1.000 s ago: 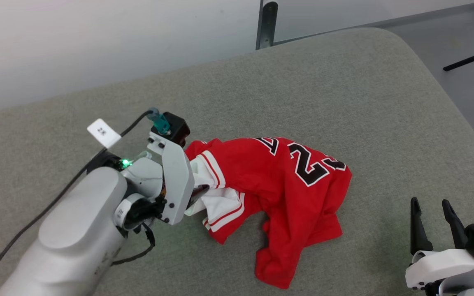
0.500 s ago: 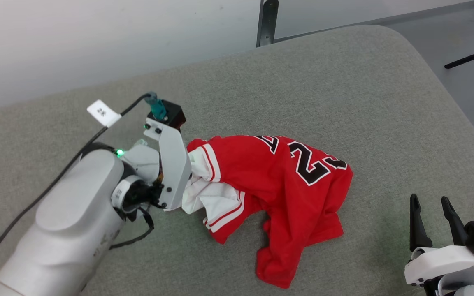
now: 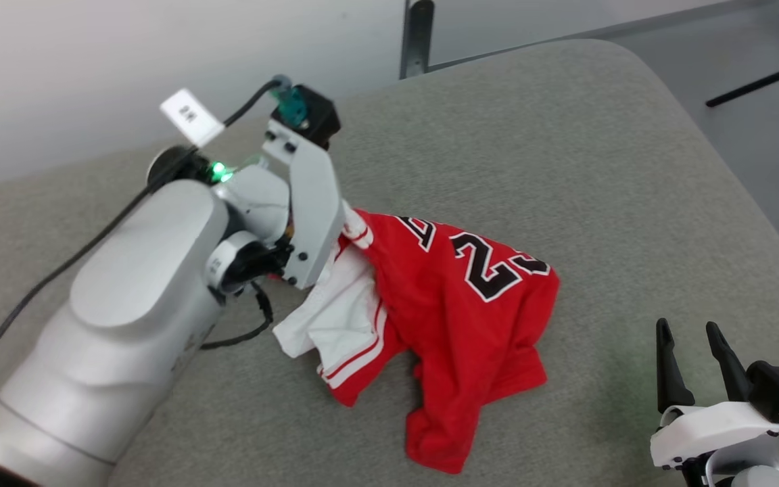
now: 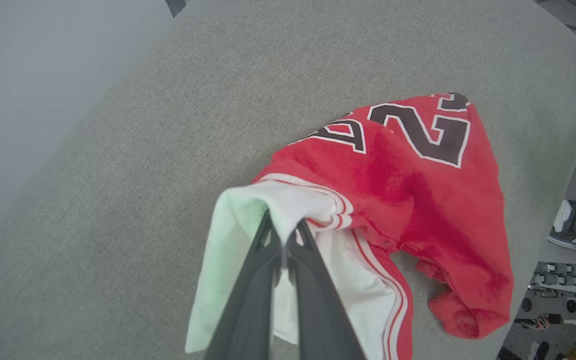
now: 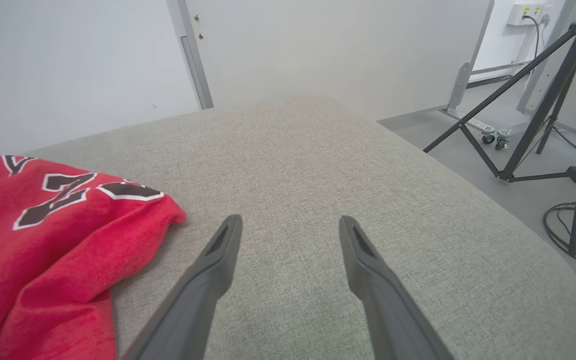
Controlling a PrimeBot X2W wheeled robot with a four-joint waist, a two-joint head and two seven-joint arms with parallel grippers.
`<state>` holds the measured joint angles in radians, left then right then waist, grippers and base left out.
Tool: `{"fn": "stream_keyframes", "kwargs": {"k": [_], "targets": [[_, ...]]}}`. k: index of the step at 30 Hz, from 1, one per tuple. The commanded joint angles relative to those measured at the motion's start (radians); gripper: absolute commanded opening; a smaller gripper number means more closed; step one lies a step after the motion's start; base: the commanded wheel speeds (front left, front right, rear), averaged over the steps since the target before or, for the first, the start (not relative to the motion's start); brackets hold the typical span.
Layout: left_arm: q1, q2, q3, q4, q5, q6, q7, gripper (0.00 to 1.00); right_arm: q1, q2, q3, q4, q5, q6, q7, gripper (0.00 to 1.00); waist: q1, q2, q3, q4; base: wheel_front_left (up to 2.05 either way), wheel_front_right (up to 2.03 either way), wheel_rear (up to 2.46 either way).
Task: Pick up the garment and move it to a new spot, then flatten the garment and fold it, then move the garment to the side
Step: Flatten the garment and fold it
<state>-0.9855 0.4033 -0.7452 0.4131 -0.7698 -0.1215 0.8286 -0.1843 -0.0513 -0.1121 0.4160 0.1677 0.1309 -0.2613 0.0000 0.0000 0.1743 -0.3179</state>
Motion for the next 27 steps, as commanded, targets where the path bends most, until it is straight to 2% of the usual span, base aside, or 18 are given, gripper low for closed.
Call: {"fn": "stream_keyframes", "kwargs": {"k": [1,9,18,25,27], "targets": [[-0.024,-0.007,-0.014,0.005,0.013,-0.005,-0.015,0.00,-0.010,0.002,0.006,0.002,0.004,0.000,-0.005,1.00,0.0000,0.0000,0.003,-0.023,0.00,0.00,0.00],[-0.140,-0.055,-0.139,0.027,-0.020,-0.010,-0.120,0.00,-0.005,0.002,0.035,0.013,0.041,0.000,-0.005,1.00,0.0000,0.0000,0.016,-0.105,0.00,0.00,0.00],[-0.246,-0.119,-0.325,0.104,-0.127,-0.009,-0.234,0.00,-0.024,0.002,0.083,0.022,0.090,0.000,-0.005,1.00,0.0000,0.0000,0.053,-0.186,0.00,0.00,0.00],[-0.237,-0.155,-0.449,0.201,-0.235,-0.009,-0.317,0.00,-0.036,0.002,0.117,0.028,0.126,0.000,-0.005,1.00,0.0000,0.0000,0.084,-0.217,0.00,0.00,0.00],[-0.225,-0.169,-0.475,0.219,-0.267,-0.009,-0.325,0.32,-0.038,0.002,0.127,0.033,0.134,0.000,-0.005,1.00,0.0000,0.0000,0.089,-0.217,0.00,0.00,0.00]]}}
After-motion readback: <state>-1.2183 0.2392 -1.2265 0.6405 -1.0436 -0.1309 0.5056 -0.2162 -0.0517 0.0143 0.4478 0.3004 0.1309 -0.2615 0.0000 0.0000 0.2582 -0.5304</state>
